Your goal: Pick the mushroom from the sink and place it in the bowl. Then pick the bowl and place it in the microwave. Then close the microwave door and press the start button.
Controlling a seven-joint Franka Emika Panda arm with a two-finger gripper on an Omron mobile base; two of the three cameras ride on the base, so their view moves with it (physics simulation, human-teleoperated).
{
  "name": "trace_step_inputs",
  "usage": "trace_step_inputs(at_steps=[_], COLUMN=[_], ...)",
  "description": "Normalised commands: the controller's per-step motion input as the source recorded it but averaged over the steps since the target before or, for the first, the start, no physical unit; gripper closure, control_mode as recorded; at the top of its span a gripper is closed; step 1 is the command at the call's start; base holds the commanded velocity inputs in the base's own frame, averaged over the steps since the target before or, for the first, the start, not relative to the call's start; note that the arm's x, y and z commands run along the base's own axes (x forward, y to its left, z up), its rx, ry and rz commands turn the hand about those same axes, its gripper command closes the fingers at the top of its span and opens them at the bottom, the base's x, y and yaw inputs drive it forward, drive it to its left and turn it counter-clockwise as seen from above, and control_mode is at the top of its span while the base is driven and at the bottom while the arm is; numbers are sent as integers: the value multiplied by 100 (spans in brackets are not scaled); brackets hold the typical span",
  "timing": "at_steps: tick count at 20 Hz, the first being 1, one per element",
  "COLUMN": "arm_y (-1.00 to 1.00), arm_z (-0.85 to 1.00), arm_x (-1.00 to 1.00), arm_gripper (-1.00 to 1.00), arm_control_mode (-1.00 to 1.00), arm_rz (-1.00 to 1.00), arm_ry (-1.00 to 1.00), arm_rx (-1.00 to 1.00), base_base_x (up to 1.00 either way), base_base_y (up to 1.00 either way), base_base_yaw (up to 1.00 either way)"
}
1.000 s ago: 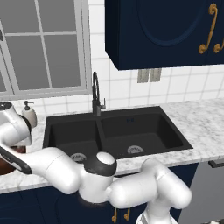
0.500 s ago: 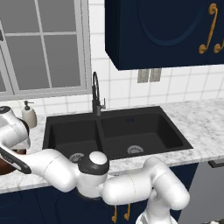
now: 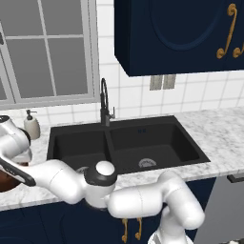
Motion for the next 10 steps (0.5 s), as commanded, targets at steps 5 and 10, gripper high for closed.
trace_step_inputs(at_steps=[5,10], arm_y=[-3,-58], arm_z=[0,4], arm_x=[-13,-52], arm_gripper=[-100,-100], arm_control_mode=[-100,-100], arm_rz=[-1,-5], arm_ry=[-2,-4], arm_rx=[0,12], base_base_x=[0,0], base_base_y=[0,0], base_base_yaw=[0,0])
